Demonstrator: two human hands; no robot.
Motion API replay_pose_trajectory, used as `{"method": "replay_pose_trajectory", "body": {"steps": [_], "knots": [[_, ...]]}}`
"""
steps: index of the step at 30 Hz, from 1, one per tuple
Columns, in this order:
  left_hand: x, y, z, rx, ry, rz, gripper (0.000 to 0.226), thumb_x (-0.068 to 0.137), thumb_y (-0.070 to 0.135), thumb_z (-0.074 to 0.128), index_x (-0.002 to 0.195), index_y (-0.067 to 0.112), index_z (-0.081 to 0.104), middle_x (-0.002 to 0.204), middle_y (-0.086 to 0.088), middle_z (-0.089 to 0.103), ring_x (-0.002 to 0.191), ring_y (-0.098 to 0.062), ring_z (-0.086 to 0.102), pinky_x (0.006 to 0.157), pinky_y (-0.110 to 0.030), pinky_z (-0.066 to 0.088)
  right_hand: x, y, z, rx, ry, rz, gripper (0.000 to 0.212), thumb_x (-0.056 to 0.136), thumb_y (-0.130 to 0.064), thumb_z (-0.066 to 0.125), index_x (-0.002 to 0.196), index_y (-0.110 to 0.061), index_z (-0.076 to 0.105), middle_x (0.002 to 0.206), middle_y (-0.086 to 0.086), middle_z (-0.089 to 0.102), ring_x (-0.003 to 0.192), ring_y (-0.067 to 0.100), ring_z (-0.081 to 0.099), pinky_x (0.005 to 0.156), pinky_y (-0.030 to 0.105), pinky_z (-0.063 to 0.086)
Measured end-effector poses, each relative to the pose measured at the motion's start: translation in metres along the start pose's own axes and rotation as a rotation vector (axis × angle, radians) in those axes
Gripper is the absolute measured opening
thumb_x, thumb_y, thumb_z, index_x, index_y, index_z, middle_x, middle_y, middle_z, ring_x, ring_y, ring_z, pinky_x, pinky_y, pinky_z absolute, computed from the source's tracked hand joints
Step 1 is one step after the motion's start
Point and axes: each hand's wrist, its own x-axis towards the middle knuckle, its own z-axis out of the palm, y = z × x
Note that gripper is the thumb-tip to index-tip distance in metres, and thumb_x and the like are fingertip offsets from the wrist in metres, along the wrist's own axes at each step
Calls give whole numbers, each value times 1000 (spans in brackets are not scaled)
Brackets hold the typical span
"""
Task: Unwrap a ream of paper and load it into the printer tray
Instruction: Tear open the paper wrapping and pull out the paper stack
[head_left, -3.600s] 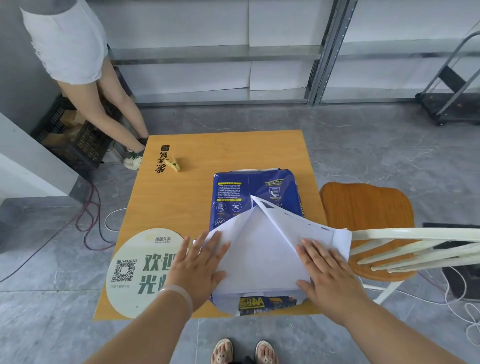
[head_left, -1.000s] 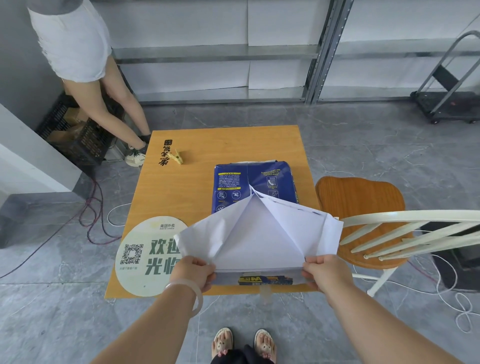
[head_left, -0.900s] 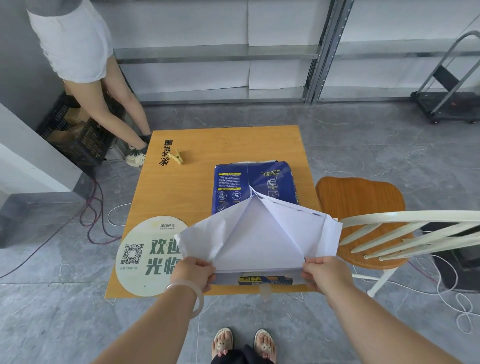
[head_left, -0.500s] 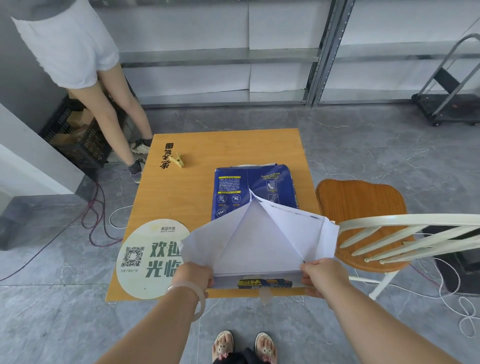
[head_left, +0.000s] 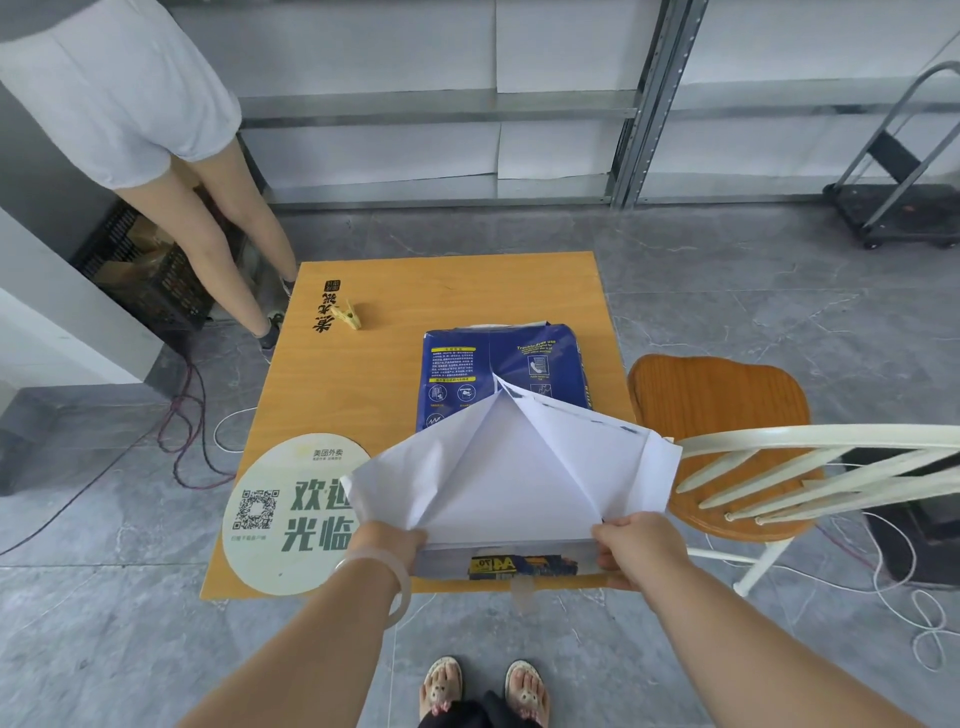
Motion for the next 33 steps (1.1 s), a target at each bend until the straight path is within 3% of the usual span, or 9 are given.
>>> {"method": "replay_pose_trajectory", "body": {"steps": [7,11,16,21,26,30,33], "knots": [[-9,1,-9,13,-86,-12,15,80,12,61,71,6,50,69,-13,56,55,-23,48,51,-25,38,2,4,-10,50,-105,67,17,79,-6,67,94,0,62,80,18,72,75,31,72,66,42,62],[-14,-9,-11,-95,-163,-42,6,83,4,61,80,4,55,66,-12,62,54,-17,56,45,-22,40,-1,7,-16,121,-194,87,21,81,1,59,102,3,58,81,17,69,74,27,70,56,35,57],[-13,-11,-2,-140,-132,35,11,83,8,67,84,8,56,72,-11,63,62,-21,62,57,-32,54,3,8,-13,171,-221,65,32,85,-3,60,116,-1,55,96,16,65,80,28,70,58,36,58],[-10,-14,3,-210,-58,67,16,82,5,65,93,10,53,78,-10,65,64,-22,65,69,-40,59,9,13,-10,136,-199,33,23,87,-2,60,110,-2,58,104,17,67,75,25,71,63,39,60],[-13,-22,0,-172,-130,64,17,81,2,58,97,9,58,78,-11,62,58,-20,60,53,-28,54,1,17,-12,71,-279,77,19,85,1,52,103,-2,59,87,17,65,68,26,67,56,33,55],[-11,-22,0,-237,-176,27,9,86,7,58,94,8,61,92,-15,62,74,-25,62,52,-28,57,-1,15,-11,138,-274,77,24,90,-6,53,112,-1,57,108,25,65,94,37,67,62,37,57],[-13,-18,4,-354,-173,4,7,89,13,60,95,10,58,105,-16,61,83,-28,63,59,-35,60,-1,15,-11,195,-270,66,24,93,-13,55,114,-1,57,106,22,67,90,36,67,59,38,58]]}}
